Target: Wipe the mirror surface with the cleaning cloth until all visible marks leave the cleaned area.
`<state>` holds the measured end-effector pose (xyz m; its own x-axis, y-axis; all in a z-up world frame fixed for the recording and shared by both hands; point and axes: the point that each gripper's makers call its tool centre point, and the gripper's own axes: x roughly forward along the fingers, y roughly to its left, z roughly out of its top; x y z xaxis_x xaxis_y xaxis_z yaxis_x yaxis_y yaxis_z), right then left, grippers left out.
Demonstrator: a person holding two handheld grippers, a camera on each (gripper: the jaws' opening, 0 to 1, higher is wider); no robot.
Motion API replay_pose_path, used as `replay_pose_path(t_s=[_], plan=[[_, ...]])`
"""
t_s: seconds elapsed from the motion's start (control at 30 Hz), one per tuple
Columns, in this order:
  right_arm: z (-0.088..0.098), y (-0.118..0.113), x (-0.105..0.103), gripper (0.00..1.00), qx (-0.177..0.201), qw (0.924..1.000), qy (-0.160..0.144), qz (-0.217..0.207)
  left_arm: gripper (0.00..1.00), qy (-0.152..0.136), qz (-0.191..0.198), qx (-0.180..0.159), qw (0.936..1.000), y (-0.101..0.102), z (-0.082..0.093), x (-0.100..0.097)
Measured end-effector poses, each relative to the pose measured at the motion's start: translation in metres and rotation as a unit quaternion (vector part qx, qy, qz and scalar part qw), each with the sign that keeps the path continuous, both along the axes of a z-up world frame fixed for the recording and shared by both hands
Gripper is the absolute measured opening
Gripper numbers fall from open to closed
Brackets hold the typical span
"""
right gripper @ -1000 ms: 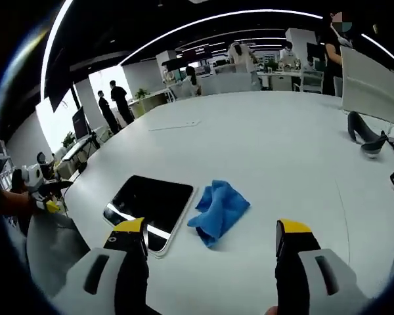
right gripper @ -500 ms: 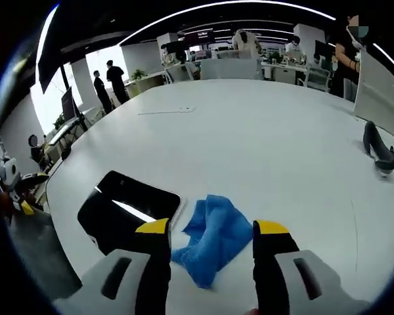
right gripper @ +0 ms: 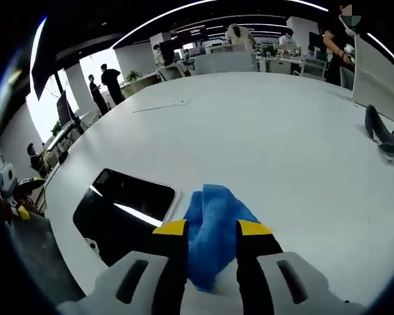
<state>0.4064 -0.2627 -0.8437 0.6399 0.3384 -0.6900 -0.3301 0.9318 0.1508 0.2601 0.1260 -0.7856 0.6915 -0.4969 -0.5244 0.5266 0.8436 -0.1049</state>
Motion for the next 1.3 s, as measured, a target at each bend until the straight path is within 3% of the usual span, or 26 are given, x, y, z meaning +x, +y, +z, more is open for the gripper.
replay_pose_path(t_s=[0.2,0.3,0.4,0.43,0.57,0.7,0.83,0.97,1.03,1.13,1.17,1.23,1.3], plan=[[-0.016,0.002,-0.003,0.21,-0.02,0.9993,0.03,-0.006,0.92,0.007,0.0,0.001,1.0,-0.001,-0.002,-0.001],[-0.021,0.01,-0.003,0.21,-0.039,0.9987,0.03,0.009,0.91,0.008,-0.006,0.007,0.9999,-0.002,-0.004,-0.002],[-0.035,0.006,-0.004,0.09,-0.084,0.9956,0.037,0.018,0.9,0.007,-0.006,0.017,0.9998,0.0,-0.006,-0.002],[-0.03,0.004,0.002,0.07,-0.099,0.995,0.011,0.013,0.9,0.007,-0.006,0.02,0.9998,0.0,-0.006,-0.002],[-0.032,0.006,0.002,0.02,-0.102,0.9946,0.017,0.007,0.9,0.003,-0.002,0.017,0.9999,0.002,-0.004,0.0],[-0.032,0.005,0.004,0.01,-0.078,0.9957,0.042,-0.028,0.91,0.01,-0.006,0.022,0.9997,0.001,-0.009,-0.001],[-0.032,0.004,0.004,0.01,-0.061,0.9969,0.042,-0.027,0.9,0.006,-0.004,0.021,0.9998,0.001,-0.007,0.0],[-0.03,0.006,0.004,0.01,-0.083,0.995,0.056,-0.009,0.92,0.002,-0.009,0.015,0.9999,-0.002,-0.004,-0.001],[-0.028,0.008,0.003,0.01,-0.071,0.9955,0.059,-0.024,0.92,0.002,-0.007,0.015,0.9999,-0.001,-0.005,-0.001],[-0.021,0.009,0.002,0.01,-0.054,0.9961,0.059,-0.038,0.99,-0.031,-0.026,0.048,0.998,-0.001,-0.004,0.002],[-0.018,0.013,0.001,0.01,-0.044,0.9964,0.063,-0.037,0.99,-0.018,-0.027,0.062,0.9975,0.001,-0.009,-0.002],[-0.012,0.016,0.002,0.01,-0.034,0.9969,0.059,-0.039,0.99,-0.009,-0.025,0.032,0.9991,-0.004,-0.005,-0.003],[-0.004,0.018,0.004,0.01,-0.024,0.9973,0.053,-0.044,0.99,-0.019,-0.023,0.027,0.9992,-0.003,-0.001,-0.002]])
